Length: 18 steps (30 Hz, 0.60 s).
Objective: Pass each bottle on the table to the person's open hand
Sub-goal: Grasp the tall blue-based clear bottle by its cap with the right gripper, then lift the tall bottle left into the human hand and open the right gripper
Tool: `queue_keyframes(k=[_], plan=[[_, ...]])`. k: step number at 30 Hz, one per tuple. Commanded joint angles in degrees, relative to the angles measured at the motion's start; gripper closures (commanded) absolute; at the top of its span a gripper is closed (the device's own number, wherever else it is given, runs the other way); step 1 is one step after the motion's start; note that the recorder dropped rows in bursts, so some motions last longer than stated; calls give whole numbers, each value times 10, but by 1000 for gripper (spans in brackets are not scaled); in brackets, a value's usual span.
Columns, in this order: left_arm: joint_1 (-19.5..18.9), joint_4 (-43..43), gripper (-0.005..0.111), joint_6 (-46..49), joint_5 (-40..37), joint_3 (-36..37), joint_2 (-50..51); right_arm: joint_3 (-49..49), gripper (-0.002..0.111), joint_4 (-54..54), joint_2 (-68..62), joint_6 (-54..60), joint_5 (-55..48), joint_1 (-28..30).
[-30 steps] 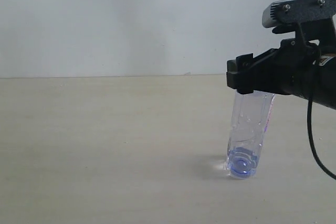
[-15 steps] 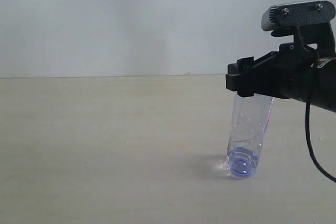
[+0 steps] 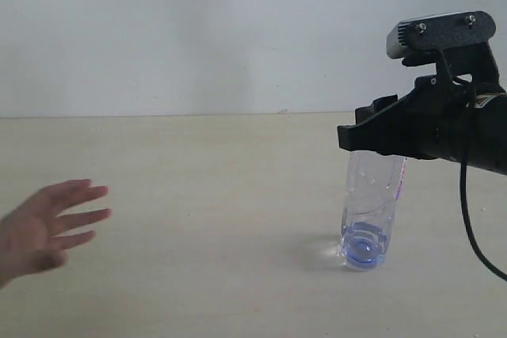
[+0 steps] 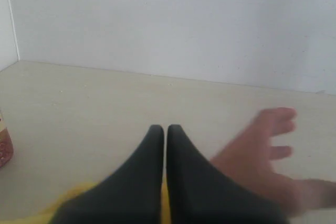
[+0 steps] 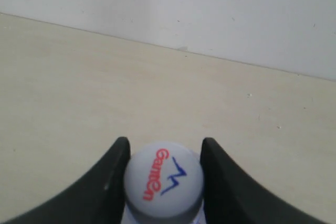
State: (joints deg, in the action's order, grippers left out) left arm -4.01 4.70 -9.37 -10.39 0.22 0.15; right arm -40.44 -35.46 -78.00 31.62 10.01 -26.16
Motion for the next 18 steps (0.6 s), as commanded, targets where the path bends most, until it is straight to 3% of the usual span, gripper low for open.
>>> queue_keyframes(k=[1, 5, 9, 14, 18], plan=[[-2, 2, 103, 1, 1, -2, -2, -2, 108, 1, 16, 30, 13, 3], [-2, 2, 103, 1, 1, -2, -2, -2, 108, 3, 77, 35, 2, 3], [-2, 2, 103, 1, 1, -2, -2, -3, 108, 2, 140, 34, -94, -6], [-2, 2, 103, 1, 1, -2, -2, -3, 108, 2, 151, 33, -114, -92], [-2, 2, 103, 1, 1, -2, -2, -3, 108, 0, 149, 25, -65, -187]])
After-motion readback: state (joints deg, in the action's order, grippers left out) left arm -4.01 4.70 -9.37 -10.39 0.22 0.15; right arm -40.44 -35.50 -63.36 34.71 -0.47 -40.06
